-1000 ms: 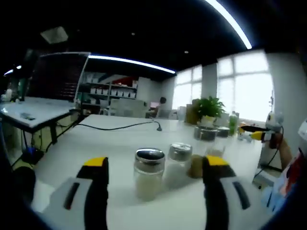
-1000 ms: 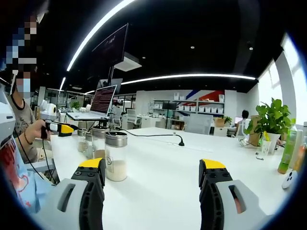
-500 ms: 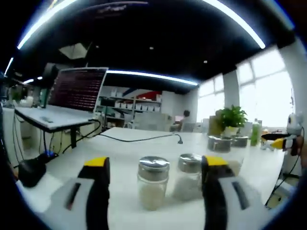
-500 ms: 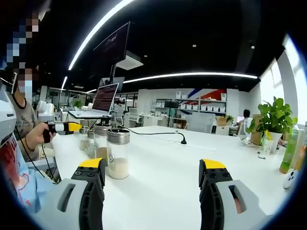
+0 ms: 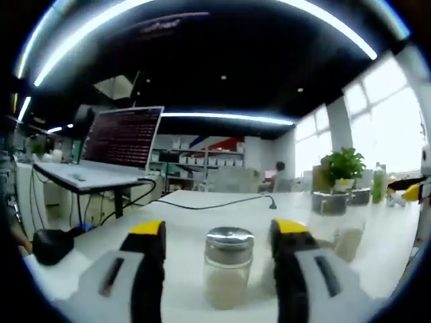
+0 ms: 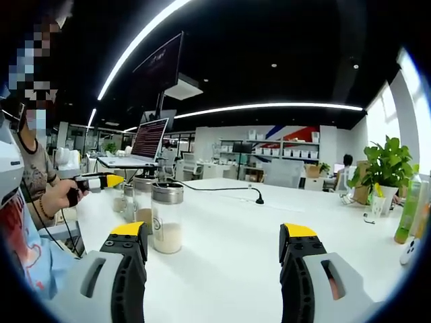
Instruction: Rotate the seasoning bottle until the label or dispensing opening points toward the visible target arrow and the bottle remains upright within the marked orientation range
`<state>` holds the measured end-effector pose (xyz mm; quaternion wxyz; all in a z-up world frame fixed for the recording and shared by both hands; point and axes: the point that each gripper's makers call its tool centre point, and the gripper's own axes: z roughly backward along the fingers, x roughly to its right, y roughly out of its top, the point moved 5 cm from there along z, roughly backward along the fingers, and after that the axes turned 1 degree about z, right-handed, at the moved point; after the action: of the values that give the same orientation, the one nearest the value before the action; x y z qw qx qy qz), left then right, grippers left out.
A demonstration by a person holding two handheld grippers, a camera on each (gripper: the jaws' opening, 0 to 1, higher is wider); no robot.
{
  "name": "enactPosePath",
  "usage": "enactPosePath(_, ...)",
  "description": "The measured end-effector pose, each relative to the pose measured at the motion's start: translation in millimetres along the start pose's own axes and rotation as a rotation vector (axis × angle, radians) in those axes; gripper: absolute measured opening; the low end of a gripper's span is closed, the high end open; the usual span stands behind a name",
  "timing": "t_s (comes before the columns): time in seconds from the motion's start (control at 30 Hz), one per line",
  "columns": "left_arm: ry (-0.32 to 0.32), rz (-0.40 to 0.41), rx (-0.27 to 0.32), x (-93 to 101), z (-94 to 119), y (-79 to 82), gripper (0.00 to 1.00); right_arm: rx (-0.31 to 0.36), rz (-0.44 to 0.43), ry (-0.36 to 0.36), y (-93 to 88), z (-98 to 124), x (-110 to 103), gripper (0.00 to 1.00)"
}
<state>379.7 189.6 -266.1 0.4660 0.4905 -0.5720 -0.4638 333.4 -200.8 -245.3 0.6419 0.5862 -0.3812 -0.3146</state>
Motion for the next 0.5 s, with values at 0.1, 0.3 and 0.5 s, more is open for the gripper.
enactPosePath(0.1,-0.002,-0.020,-0.018,1.3,-2.9,-4.8,0.56,-0.003,-0.001,0.000,-0.2,-1.4,0.1,0.83)
enactPosePath(0.3,-0.030,0.006,-0.054,2.7,-3.4,-11.1,0.37,-0.001,0.002,0.006,1.6,-4.4,-1.9,0.82)
enactPosePath(0.5,-0.038,0.028,-0.054,2.3,-5.0,-9.5,0.33,0.002,-0.020,-0.011,2.0,-5.9,1.6,0.83)
